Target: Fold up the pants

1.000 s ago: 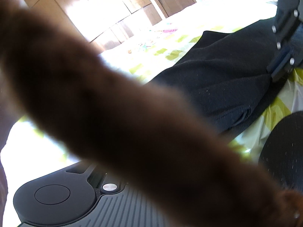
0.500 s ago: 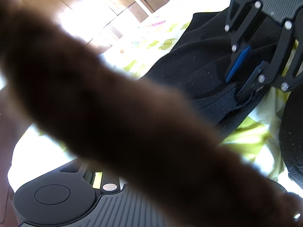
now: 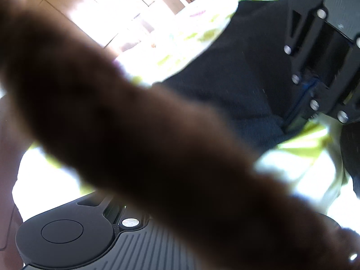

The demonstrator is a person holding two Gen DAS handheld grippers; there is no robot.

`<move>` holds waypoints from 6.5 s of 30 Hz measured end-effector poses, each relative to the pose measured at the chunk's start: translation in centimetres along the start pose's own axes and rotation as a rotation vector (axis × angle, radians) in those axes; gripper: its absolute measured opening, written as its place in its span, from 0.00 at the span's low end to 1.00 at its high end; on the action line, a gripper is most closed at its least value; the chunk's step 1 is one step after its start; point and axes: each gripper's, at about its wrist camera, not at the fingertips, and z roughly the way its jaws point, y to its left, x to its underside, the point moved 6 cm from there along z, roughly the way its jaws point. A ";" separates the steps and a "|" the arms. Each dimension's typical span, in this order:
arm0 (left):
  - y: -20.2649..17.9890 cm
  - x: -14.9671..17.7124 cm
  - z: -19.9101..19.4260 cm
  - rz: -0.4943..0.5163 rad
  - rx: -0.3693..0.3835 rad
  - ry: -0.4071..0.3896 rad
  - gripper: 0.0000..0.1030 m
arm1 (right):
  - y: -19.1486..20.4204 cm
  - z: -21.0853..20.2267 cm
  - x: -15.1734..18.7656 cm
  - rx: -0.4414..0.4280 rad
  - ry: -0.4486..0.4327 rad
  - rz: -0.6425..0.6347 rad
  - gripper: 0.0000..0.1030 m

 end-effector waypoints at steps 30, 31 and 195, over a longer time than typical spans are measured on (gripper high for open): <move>-7.5 -13.6 1.3 -0.083 0.281 -0.177 0.19 | -26.7 -5.8 9.0 -0.193 -0.069 0.497 0.44; -7.5 -13.6 1.3 -0.083 0.283 -0.177 0.19 | -26.3 -5.7 8.9 -0.220 -0.055 0.480 0.42; -21.0 -24.9 -0.6 -0.091 0.375 -0.325 0.37 | -27.3 -24.0 25.5 0.170 -0.032 0.703 0.32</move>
